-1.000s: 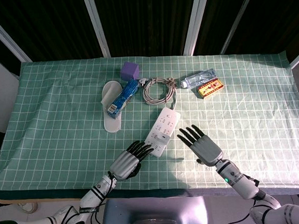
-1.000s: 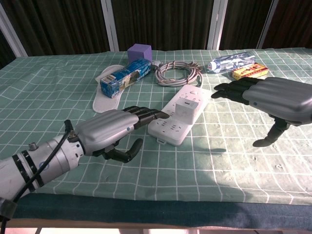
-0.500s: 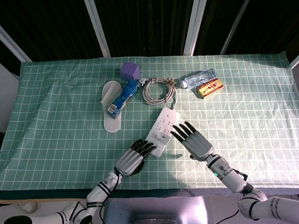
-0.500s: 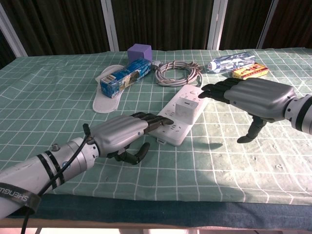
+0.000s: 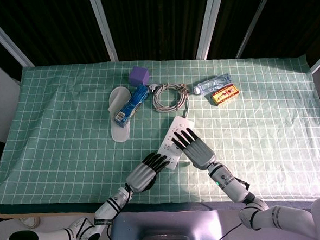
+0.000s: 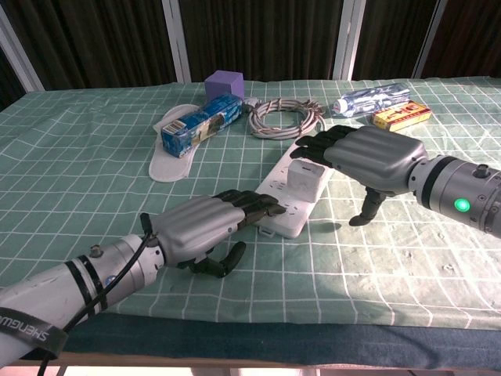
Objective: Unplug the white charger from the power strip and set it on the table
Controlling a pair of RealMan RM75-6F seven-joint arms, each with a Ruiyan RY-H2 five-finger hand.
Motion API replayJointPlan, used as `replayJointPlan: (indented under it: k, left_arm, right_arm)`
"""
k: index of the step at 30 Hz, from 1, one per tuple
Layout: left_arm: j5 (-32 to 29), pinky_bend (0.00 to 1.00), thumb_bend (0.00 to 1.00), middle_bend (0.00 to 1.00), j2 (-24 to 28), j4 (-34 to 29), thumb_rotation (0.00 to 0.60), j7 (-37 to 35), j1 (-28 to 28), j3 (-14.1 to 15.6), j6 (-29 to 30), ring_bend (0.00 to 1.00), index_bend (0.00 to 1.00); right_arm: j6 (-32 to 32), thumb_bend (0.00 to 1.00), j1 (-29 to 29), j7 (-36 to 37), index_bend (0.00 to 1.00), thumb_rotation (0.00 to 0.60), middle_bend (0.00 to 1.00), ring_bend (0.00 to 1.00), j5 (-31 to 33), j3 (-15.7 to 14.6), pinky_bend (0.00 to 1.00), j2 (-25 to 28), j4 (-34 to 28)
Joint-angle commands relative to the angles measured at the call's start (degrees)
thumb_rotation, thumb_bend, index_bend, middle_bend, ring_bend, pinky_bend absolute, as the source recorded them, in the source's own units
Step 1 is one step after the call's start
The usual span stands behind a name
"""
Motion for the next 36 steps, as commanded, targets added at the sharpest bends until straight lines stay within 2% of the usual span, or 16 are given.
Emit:
replayJointPlan:
  k: [1,7,15,20,33,36]
  left_arm:
    - [-0.16,0.06,0.72,0.06,0.04,0.08,0.600,0.26,-0.16,0.20,-0.17,0.00,0.00]
    - [-0.28,0.06,0.72,0.06,0.25,-0.21,0.600,0.65,-0.13,0.95,-0.06,0.00,0.00]
    - [-0.37,0.06,0.72,0.07,0.72,-0.74,0.600,0.71,-0.36,1.37,0.03,0.00,0.00]
    - [-0.42,0.06,0.72,0.07,0.78,-1.04,0.600,0.92,-0.20,1.71,0.25,0.00,0.00]
    - [-0.78,0.06,0.72,0.07,0.54,-0.86,0.600,1.21,-0.28,2.19,0.21,0.00,0.00]
    - [-0.78,0.06,0.72,0.07,0.52,-0.97,0.600,1.28,-0.35,2.16,0.34,0.00,0.00]
  right_arm:
    - [0.18,0.22,1.02,-1.70,0.11,0.600,0.10,0.00,0.01,-0.15,0.05,-0.98,0.82]
    - [0.91,0.25,2.78,-6.27,0.17,0.600,0.16,0.00,-0.90,-0.90,0.11,-2.62,2.17]
    - [1.94,0.33,3.81,-9.76,0.33,0.600,0.26,0.09,-0.91,-1.45,0.20,-4.44,4.20]
    - [1.94,0.33,4.14,-10.16,0.38,0.600,0.27,0.12,-0.57,-1.66,0.22,-5.19,4.93]
    - [5.72,0.39,4.53,-7.61,0.55,0.600,0.38,0.30,-2.91,-2.37,0.42,-7.86,8.79]
    - [5.91,0.39,4.55,-7.58,0.56,0.600,0.39,0.32,-2.93,-2.52,0.44,-8.14,9.08]
